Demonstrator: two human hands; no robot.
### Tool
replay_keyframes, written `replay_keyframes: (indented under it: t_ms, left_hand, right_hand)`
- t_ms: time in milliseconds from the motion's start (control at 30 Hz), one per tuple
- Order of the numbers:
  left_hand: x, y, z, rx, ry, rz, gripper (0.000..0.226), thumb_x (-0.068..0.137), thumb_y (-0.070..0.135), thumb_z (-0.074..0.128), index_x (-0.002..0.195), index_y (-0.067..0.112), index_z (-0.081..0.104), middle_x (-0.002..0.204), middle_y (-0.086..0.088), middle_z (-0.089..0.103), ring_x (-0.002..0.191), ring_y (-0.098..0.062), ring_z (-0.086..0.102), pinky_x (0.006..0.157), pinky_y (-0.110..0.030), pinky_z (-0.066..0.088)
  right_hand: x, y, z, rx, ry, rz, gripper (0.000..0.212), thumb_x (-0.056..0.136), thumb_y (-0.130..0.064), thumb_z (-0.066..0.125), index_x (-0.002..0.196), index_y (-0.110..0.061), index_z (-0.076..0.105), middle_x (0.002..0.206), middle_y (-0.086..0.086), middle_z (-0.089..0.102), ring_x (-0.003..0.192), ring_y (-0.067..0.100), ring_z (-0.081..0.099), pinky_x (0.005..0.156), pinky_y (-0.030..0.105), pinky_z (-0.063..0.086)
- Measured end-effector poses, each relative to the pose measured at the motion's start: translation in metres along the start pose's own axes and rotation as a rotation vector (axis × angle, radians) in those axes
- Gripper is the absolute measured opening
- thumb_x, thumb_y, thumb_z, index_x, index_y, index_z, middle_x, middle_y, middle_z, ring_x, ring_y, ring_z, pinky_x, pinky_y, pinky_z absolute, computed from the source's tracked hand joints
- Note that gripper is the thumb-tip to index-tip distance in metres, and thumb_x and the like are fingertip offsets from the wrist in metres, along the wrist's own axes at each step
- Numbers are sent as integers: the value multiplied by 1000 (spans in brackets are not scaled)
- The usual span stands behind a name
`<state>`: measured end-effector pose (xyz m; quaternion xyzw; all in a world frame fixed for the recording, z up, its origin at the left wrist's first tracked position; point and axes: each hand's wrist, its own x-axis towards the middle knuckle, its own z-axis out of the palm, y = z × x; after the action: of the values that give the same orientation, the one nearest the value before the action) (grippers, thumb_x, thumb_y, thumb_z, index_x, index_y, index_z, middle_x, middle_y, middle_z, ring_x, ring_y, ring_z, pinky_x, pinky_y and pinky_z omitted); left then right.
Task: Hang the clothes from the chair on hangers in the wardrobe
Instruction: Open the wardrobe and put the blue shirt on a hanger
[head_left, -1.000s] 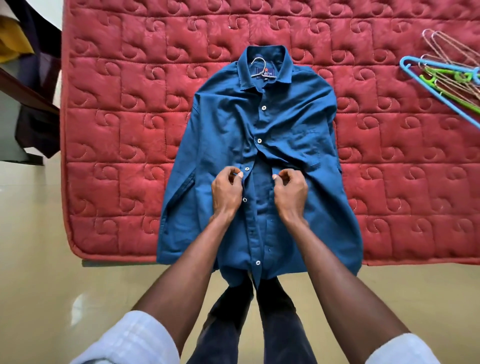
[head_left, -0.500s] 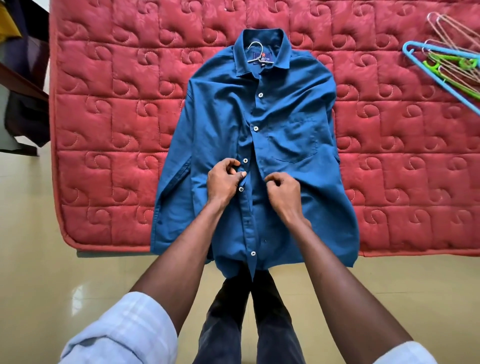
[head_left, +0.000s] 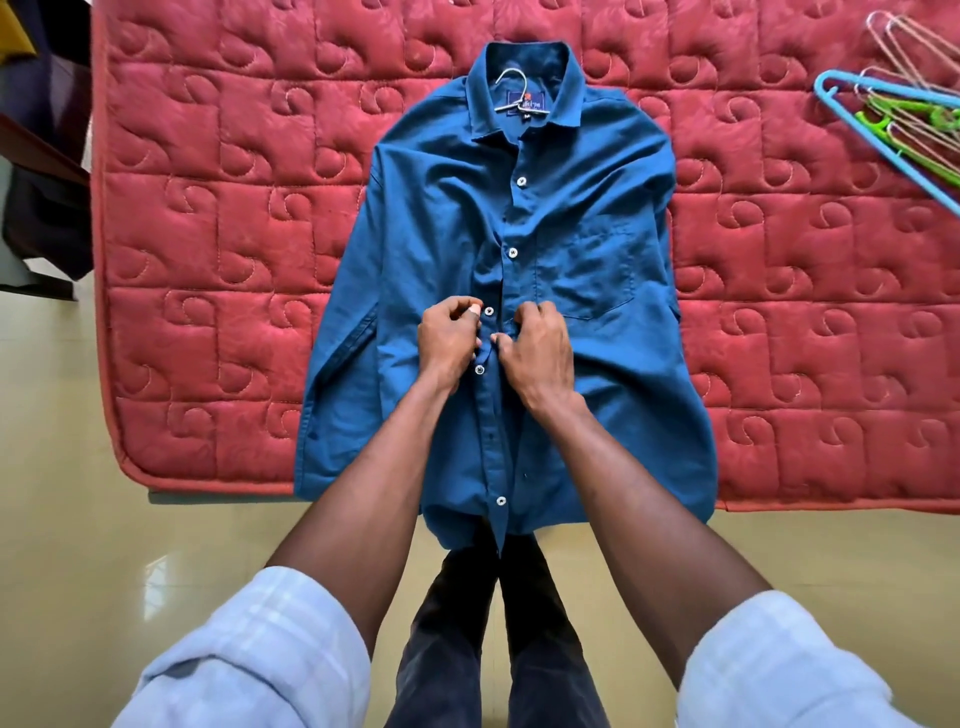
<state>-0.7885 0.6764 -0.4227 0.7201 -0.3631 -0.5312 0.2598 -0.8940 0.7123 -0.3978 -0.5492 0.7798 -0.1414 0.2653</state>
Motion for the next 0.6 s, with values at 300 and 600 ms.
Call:
replay_keyframes:
  t_ms: [300,600]
  left_hand:
    - [1,0,4,32,-10,-37,13,79,17,75,68,19,68,61,0,65,53,-17,55,57,-32,47]
    - [-23,4,29,-61,5,-103,14,82,12,68,69,17,70,71,-1,70,65,-12,57,69,-33,52]
  right_hand:
    - [3,-1,-12,149,20,292,16,85,-12,57,96,-12,68,101,14,70,99,36,60,82,38,42]
    - [15,4,-11,599,-117,526,16,81,-9,64,70,-21,63,65,-6,61,65,15,52,65,34,46]
